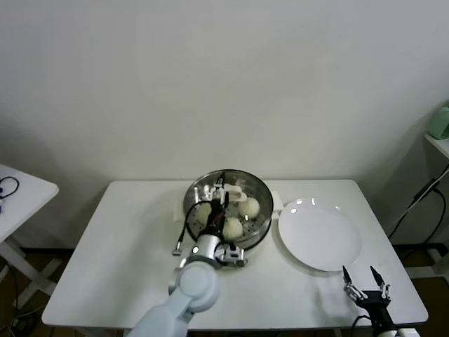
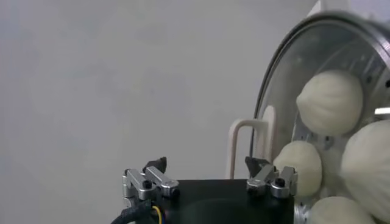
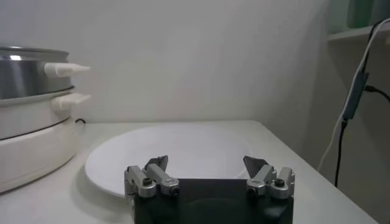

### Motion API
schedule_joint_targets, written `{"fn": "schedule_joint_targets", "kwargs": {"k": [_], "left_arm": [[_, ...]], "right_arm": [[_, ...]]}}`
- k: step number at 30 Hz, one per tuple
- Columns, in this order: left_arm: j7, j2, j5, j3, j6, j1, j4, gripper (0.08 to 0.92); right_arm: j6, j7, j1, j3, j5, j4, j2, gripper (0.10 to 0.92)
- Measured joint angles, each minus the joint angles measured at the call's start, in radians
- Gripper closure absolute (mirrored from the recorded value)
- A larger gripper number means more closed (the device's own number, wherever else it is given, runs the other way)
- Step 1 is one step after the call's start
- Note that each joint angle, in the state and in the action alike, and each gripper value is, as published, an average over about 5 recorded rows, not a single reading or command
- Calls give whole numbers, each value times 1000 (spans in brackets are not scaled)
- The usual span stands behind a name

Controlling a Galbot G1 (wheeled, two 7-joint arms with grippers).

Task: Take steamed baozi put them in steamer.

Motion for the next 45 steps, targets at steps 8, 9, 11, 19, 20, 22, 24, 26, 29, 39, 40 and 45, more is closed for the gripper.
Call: {"fn": "schedule_joint_targets", "kwargs": {"k": [8, 9, 11, 19, 20, 22, 24, 26, 29, 39, 40, 45], "left_arm": [[-26, 27, -60, -25, -29, 63, -104, 177], [-31, 31, -74, -31, -34, 74, -121, 177], [-43, 42, -113, -48, -46, 99, -157, 177], [-132, 75, -407, -164, -150, 220, -271, 177], [-142, 77, -454, -183, -167, 235, -281, 177], [-158, 79, -552, -222, -198, 262, -297, 177], [-168, 80, -653, -263, -225, 285, -311, 177], [-172, 78, -759, -310, -245, 308, -322, 177], [-165, 71, -923, -391, -265, 344, -333, 177], [-78, 52, -1402, -689, -357, 474, -270, 177], [-70, 52, -1434, -710, -368, 486, -254, 177], [-40, 47, -1527, -784, -424, 539, -165, 177]], "right_arm": [[-2, 1, -4, -5, 0, -1, 3, 203], [-1, 2, -4, -5, 0, 0, 4, 203], [0, 3, -5, -5, 1, 1, 5, 203], [5, 2, -7, -7, 4, 5, 6, 203], [5, 1, -8, -7, 5, 7, 6, 203], [8, -1, -10, -6, 4, 8, 7, 203], [13, -3, -11, -5, 3, 9, 7, 203], [18, -6, -13, -6, 1, 9, 7, 203], [28, -11, -15, -9, -2, 9, 6, 203], [59, -29, -8, -21, -9, 8, 10, 203], [61, -30, -9, -21, -9, 8, 10, 203], [68, -34, -13, -21, -9, 11, 6, 203]]}}
